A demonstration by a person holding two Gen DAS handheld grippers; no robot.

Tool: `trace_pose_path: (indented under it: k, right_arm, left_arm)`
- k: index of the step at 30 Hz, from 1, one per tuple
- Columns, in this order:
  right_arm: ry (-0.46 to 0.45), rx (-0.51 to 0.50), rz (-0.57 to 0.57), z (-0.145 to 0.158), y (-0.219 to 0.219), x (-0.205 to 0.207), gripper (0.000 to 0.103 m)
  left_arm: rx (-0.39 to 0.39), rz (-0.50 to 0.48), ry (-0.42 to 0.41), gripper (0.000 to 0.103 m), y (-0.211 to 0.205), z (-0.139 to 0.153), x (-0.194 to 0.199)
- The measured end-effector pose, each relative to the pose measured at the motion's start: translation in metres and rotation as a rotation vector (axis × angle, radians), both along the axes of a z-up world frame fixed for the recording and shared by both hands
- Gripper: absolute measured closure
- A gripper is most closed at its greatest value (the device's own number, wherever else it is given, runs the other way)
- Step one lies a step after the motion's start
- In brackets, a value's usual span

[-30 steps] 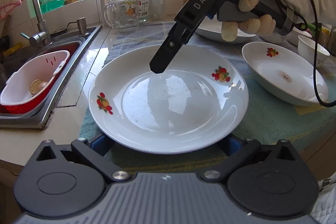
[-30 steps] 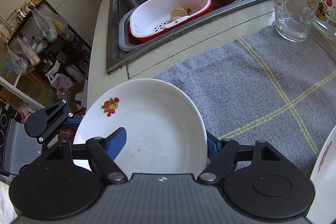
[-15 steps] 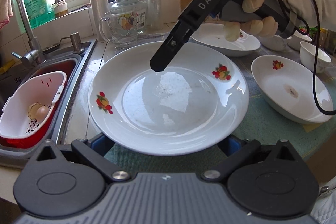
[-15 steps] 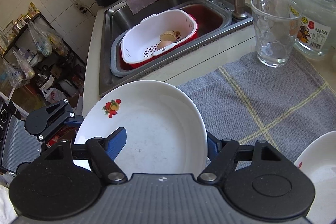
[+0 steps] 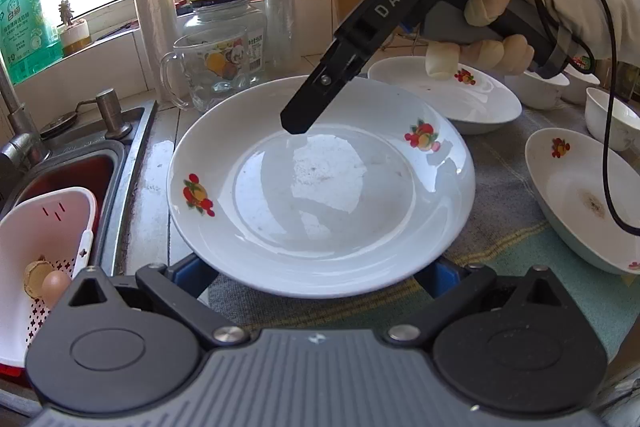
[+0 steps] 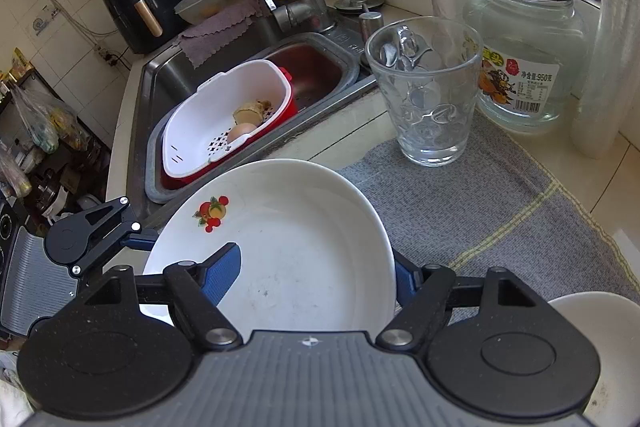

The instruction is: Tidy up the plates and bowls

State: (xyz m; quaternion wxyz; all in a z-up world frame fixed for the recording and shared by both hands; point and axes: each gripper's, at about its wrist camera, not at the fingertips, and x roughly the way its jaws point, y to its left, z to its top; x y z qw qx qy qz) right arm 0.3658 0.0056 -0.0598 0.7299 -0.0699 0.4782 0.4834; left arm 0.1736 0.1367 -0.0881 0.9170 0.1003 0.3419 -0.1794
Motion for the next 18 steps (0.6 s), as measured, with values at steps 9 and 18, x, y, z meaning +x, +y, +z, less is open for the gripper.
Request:
trace_pose_path:
  k: [9,18]
  right_arm:
    - [0.007,-0.018,-0.035,-0.011,0.004,0.017,0.022]
    - [0.015,-0.035,-0.042,-0.019,0.007,0.023,0.022]
  left_arm:
    - [-0.021,-0.006,0.021,0.001,0.003,-0.006,0.019]
    - [-0.026,-0.005,0.034,0.001,0.006,-0.010,0.026]
